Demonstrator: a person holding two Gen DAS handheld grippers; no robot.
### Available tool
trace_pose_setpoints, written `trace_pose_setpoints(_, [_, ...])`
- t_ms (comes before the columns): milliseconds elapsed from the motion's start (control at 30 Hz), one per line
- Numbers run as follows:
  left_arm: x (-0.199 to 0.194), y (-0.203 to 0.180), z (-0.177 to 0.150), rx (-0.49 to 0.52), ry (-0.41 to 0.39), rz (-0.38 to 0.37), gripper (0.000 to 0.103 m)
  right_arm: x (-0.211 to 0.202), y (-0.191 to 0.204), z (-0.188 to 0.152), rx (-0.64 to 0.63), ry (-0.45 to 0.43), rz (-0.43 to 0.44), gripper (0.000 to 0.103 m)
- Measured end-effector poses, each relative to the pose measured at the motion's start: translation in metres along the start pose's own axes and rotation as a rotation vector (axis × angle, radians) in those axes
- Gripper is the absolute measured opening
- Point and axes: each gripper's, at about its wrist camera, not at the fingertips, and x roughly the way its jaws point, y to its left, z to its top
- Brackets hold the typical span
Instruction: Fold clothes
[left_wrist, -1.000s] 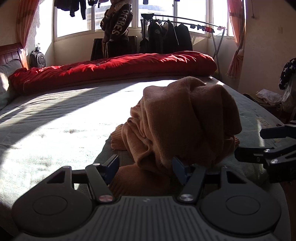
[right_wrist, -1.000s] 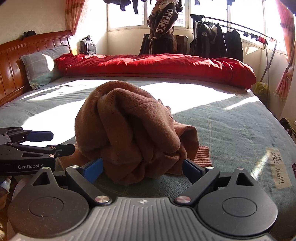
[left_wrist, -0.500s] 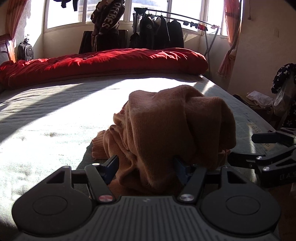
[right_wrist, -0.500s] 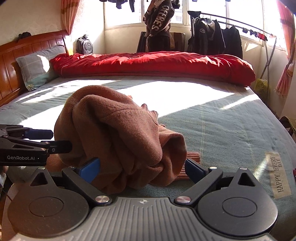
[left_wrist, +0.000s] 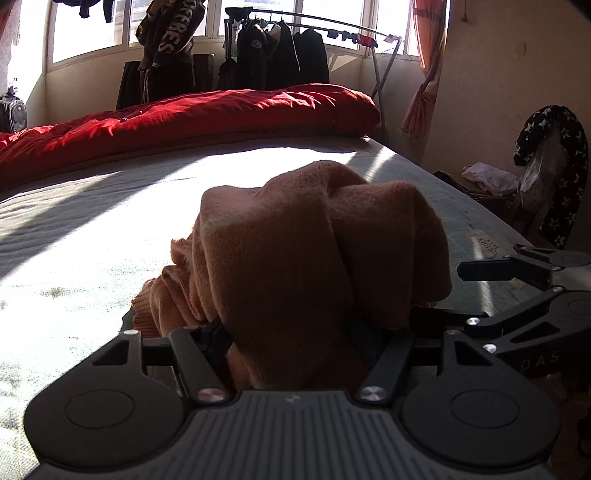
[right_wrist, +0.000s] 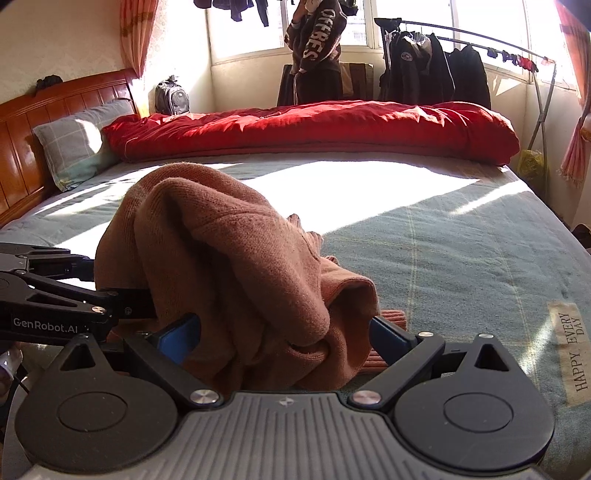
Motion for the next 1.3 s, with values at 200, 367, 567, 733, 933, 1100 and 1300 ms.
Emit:
trace_pose_setpoints(200, [0.001, 0.005, 0.001, -0.020, 0.005, -0.008, 0.066, 0.016, -0.010, 0.000, 0.048, 0.108, 0.015, 0.102])
trace_pose_setpoints(367, [0.001, 0.007, -0.001, -0.026, 0.015, -0.007, 0.067, 0.021, -0.014, 0.001, 0.072, 0.153, 0.057, 0.102])
trace_pose_setpoints(567, [0.001, 0.010, -0.002, -0.031, 0.022, -0.006, 0.067, 0.014, -0.014, 0.007, -0.025, 0.131, 0.061, 0.065])
trace_pose_setpoints(733, [0.003, 0.011, -0.002, -0.023, 0.026, -0.007, 0.067, 0.007, -0.016, 0.011, -0.104, 0.107, 0.078, 0.041])
trace_pose_setpoints(933, [-0.001, 0.006, 0.000, 0.008, 0.032, 0.012, 0.067, 0.010, -0.014, 0.013, -0.153, 0.065, 0.113, 0.041])
trace_pose_setpoints(1100, [-0.008, 0.005, 0.002, 0.031, 0.036, 0.028, 0.067, 0.015, -0.013, 0.018, -0.157, 0.009, 0.130, 0.020])
trace_pose_setpoints(1300, [-0.011, 0.004, 0.004, 0.036, 0.040, 0.030, 0.067, 0.008, -0.037, 0.035, -0.100, -0.065, 0.069, 0.014])
